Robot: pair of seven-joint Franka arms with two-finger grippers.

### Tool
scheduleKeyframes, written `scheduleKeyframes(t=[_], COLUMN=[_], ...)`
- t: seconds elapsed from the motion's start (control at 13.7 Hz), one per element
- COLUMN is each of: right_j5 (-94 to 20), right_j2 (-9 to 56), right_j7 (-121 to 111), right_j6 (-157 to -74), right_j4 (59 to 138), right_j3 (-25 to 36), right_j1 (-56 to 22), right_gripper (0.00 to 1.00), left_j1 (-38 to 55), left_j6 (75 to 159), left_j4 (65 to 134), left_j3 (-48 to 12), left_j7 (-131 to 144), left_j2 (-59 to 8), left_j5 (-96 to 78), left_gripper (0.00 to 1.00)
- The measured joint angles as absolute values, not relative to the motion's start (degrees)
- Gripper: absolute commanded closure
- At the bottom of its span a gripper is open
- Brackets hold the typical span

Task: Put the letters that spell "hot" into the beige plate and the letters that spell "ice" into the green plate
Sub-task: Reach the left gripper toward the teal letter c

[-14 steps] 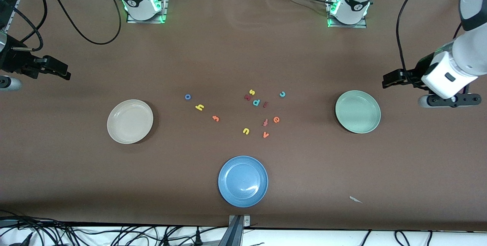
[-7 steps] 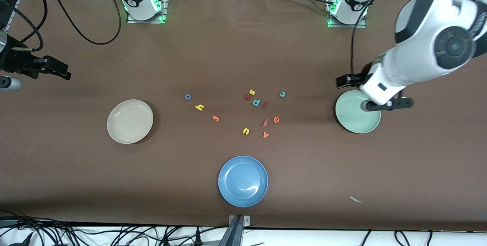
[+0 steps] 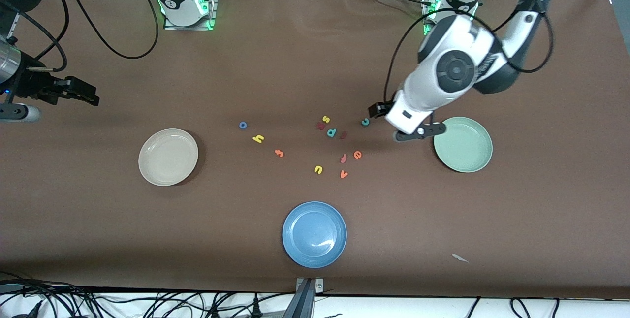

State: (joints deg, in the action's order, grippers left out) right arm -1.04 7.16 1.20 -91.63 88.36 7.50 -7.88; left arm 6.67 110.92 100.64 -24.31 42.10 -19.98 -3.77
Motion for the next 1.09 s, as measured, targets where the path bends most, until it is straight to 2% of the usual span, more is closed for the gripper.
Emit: scheduleKeyframes(t=[0.44, 0.58, 0.88, 1.09], right_j5=[-1.04, -1.04, -1.09, -2.12], right_j2=[7.71, 7.91, 10.07, 11.51], right_j7=[-1.93, -4.17, -5.45, -5.45], right_j6=[-91.63, -91.63, -91.85, -95.58], right_j4=[88.36, 88.36, 88.48, 89.46], right_j3=[7.5, 7.67, 7.57, 5.94], right_j1=[-8.13, -8.11, -8.23, -8.34], right_gripper=[0.0, 0.0, 0.0, 0.0], left_j1=[10.07, 10.06, 10.04, 10.0], left_j6=[131.96, 136.22, 140.0, 142.62], left_j4=[114.78, 118.27, 119.91, 119.86], left_j3=[-24.3, -24.19, -23.87, -23.45], left_j7=[46.15, 46.15, 46.33, 48.55], left_j2=[-23.57, -23.79, -26.19, -28.37], left_j5=[-3.76, -3.72, -3.72, -3.72], left_gripper=[0.09, 0.14, 0.17, 0.18])
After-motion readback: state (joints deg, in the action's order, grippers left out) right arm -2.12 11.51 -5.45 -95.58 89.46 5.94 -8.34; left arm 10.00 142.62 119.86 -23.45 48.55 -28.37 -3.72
